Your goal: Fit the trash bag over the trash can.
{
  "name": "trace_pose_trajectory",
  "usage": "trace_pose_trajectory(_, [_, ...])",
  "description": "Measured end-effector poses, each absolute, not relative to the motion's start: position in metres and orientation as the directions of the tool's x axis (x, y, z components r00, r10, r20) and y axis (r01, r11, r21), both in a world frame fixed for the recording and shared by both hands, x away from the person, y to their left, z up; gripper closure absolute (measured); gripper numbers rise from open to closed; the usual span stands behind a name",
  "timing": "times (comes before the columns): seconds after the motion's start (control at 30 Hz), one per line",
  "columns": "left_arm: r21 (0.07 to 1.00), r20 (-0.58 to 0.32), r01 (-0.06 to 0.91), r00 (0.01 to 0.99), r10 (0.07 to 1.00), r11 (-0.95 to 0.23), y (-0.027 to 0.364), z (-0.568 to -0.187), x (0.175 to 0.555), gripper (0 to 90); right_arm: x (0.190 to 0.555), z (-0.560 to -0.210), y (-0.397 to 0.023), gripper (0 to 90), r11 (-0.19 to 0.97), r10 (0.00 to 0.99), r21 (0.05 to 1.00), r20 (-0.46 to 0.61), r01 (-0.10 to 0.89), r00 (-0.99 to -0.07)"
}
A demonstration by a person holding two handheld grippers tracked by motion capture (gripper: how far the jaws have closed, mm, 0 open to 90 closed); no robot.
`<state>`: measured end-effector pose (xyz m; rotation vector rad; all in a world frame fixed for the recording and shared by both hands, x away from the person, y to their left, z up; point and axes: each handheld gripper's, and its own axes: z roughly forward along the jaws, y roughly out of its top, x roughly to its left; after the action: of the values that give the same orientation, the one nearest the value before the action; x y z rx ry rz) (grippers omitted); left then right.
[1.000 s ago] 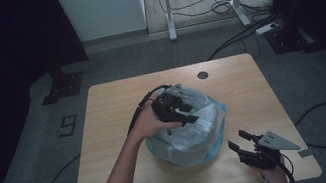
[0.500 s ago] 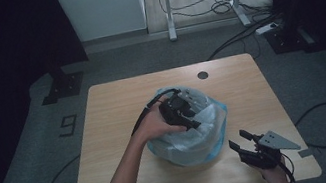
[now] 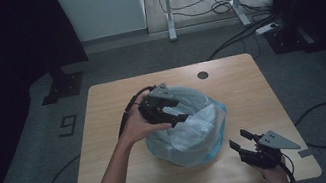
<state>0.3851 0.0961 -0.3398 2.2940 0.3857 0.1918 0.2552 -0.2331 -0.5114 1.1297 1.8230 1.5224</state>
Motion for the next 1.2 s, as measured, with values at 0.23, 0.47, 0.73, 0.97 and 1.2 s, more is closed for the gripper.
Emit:
trace_pose_trajectory(0.23, [0.777,0.010,0.241,0.919,0.395,-0.582,0.125,-0.344,0.377,35.8,0.255,-0.512,-0.233,38.1,0.030,0.842,0.961,0.124,0.274,-0.525])
trace_pose_trajectory(0.47, [0.817,0.008,0.244,0.901,0.433,-0.522,0.149,-0.347,0.363,34.7,0.255,-0.512,-0.233,37.9,0.034,0.844,0.961,0.119,0.275,-0.523])
trace_pose_trajectory(0.73, [0.852,0.007,0.245,0.878,0.479,-0.462,0.180,-0.350,0.340,33.5,0.256,-0.512,-0.235,37.8,0.031,0.848,0.961,0.120,0.275,-0.515])
trace_pose_trajectory(0.97, [0.879,-0.024,0.266,0.854,0.520,-0.396,0.210,-0.358,0.319,33.5,0.258,-0.514,-0.235,37.5,0.045,0.852,0.959,0.109,0.279,-0.513])
trace_pose_trajectory(1.2, [0.890,-0.030,0.279,0.826,0.563,-0.361,0.236,-0.372,0.300,33.5,0.258,-0.514,-0.237,37.4,0.049,0.856,0.959,0.103,0.280,-0.506])
